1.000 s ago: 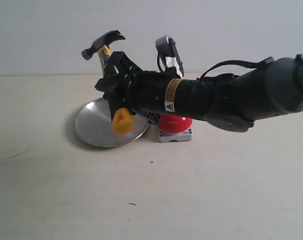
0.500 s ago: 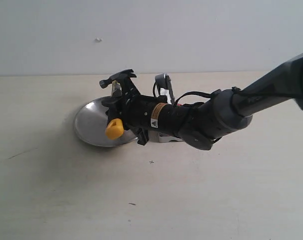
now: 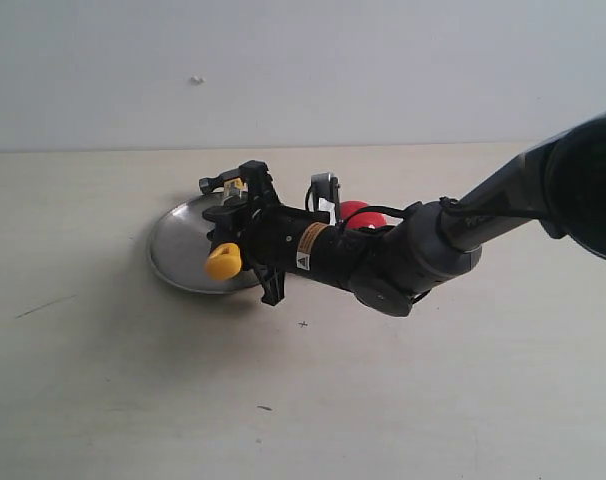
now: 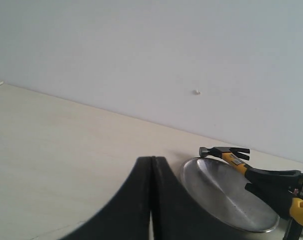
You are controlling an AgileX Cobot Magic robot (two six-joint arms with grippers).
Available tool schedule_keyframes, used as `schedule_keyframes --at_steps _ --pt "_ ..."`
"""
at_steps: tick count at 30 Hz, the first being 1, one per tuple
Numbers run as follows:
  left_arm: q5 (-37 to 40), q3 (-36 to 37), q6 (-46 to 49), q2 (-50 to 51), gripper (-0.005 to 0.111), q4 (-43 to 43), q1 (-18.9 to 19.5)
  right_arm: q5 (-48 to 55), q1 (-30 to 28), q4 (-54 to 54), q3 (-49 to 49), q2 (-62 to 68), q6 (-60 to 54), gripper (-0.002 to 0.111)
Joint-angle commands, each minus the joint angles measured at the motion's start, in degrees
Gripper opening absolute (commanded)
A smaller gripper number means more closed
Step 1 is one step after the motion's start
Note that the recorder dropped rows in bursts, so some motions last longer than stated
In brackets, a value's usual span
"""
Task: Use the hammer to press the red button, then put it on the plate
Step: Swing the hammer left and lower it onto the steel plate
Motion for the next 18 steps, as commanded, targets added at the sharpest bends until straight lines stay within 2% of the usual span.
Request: schedule_keyframes --at_steps 1,8,18 --pt "0.0 0.0 0.1 -0.3 0.0 0.1 0.1 -4.4 -0.2 -1.4 -0.8 -0.9 -0.7 0.0" --pt "0.0 0.0 0.1 -0.3 0.0 0.1 0.1 -4.4 -0.2 -3.5 -0.8 -0.9 2.5 0.003" --pt "0.0 0.0 0.1 -0.3 0.0 0.1 0.1 -2.1 -0.2 -6.8 -0.8 -0.9 3.7 0.035"
